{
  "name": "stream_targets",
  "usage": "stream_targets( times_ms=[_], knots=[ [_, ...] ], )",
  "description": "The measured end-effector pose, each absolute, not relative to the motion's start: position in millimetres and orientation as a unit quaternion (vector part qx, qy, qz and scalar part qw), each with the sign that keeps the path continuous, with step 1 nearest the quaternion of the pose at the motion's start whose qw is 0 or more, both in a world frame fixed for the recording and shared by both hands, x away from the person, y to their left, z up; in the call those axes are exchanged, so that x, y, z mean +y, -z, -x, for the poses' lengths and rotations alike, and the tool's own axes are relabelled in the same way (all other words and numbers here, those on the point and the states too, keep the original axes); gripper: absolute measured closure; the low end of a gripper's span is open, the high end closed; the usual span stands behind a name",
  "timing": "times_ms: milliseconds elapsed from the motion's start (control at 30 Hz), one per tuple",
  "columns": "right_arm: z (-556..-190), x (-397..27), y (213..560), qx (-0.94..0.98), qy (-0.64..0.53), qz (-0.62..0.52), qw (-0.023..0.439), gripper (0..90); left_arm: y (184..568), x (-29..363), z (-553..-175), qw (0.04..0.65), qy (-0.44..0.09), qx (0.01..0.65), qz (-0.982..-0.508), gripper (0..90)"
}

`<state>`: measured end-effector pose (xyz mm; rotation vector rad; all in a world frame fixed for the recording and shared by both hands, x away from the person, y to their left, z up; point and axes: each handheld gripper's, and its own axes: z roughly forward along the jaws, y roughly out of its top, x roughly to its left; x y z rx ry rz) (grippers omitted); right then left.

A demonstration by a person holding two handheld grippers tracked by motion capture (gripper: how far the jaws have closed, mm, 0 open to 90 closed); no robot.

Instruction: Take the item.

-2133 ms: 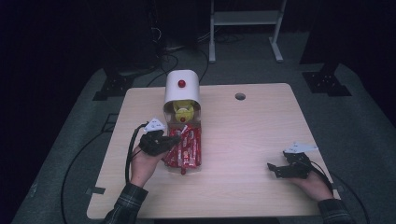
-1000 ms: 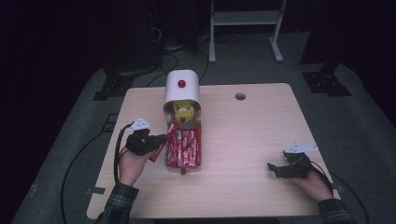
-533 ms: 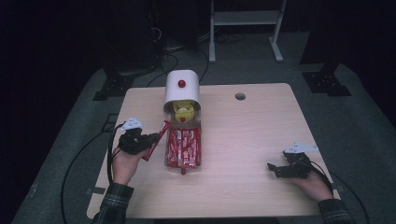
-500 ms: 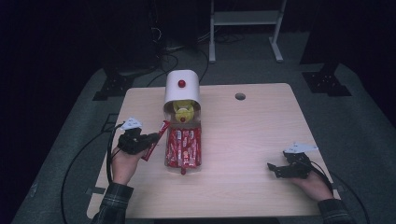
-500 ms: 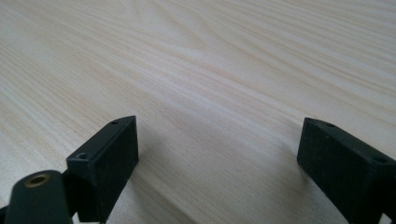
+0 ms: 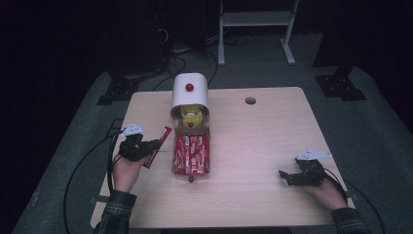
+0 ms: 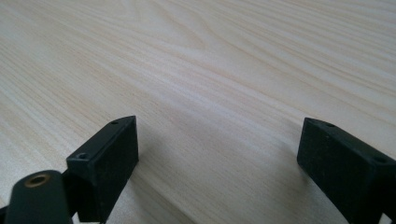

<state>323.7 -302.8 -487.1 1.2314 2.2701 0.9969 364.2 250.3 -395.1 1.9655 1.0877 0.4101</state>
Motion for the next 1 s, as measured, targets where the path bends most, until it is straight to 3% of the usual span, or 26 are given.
stream_targets(
  times_ms=[1000],
  knots=[
    [-324,-303,487,0.806,-0.354,-0.437,0.186,11.5,426,248,-382,0.371,-0.15,0.452,-0.797,86.3]
  ],
)
